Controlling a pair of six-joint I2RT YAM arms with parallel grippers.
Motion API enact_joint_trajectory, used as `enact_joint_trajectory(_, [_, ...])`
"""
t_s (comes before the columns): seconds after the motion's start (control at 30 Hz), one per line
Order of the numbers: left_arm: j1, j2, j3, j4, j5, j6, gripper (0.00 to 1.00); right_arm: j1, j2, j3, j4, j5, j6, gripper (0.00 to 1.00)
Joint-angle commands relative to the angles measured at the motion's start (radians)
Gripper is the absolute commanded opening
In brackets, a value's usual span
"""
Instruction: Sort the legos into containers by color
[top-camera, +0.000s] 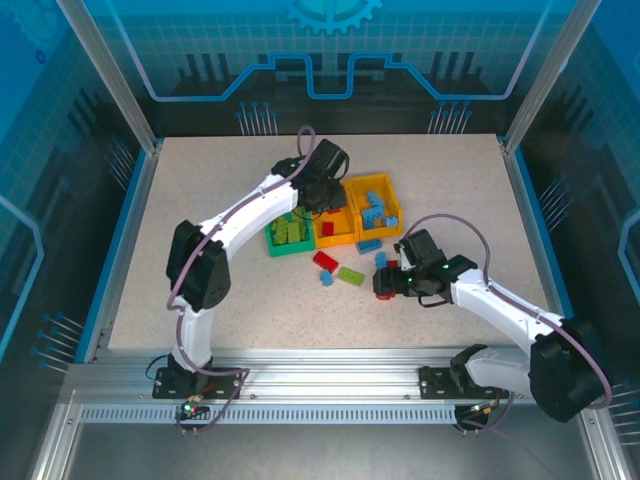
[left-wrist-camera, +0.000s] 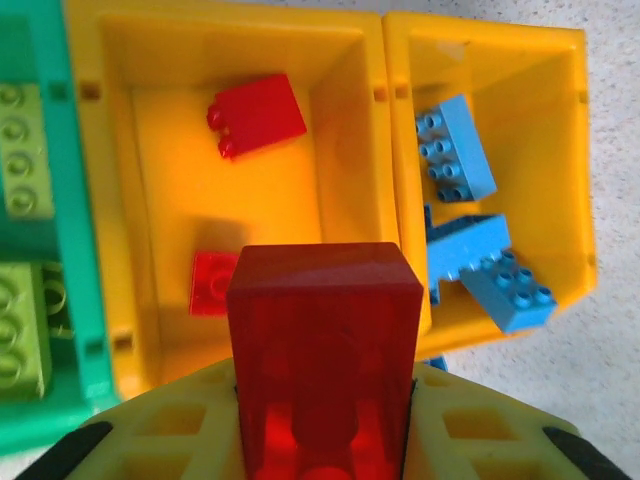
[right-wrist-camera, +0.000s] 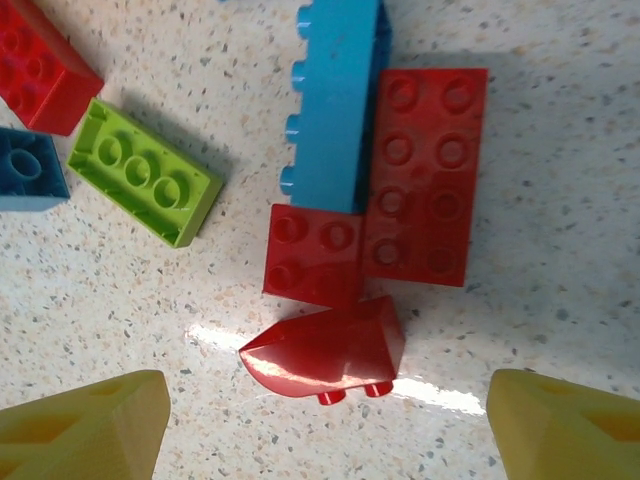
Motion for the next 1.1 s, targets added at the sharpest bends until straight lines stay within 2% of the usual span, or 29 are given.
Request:
enact_joint_trajectory(0.0, [0.015,0.082,0.068,-0.053,0.033,0.091,0.32,0.045,0.040,0.001,0.028,0.061,0.015,0.84])
enact_joint_trajectory(0.17, [0.032,0.128,0.073,-0.013,0.041,0.062,0.35,0.074,0.107,0.022,0.023,0.087,0.001,0.84])
enact_joint_trajectory(0.33, [0.036,0.144,0.073,0.007,0.048,0.035,0.52,0.079,0.198,0.061,-0.019,0.113,0.010,0.83])
enact_joint_trajectory(0.5, [0.034,0.105,0.032,0.028,0.065,0.023,0.78,0.106,0.242,0.069,0.020,0.102,0.028,0.83])
enact_joint_trajectory(0.57, [0.032,0.070,-0.009,0.043,0.067,0.022,0.84,0.124,0.253,0.076,0.024,0.114,0.025,0.83])
enact_joint_trajectory(0.8, [0.032,-0.119,-0.215,0.105,0.064,-0.004,0.92,0.143,0.319,0.122,-0.042,0.199,0.009,0.77])
enact_joint_trajectory(1.07, [0.032,-0.313,-0.427,0.178,0.082,-0.052,0.99,0.162,0.359,0.142,-0.065,0.223,-0.001,0.59])
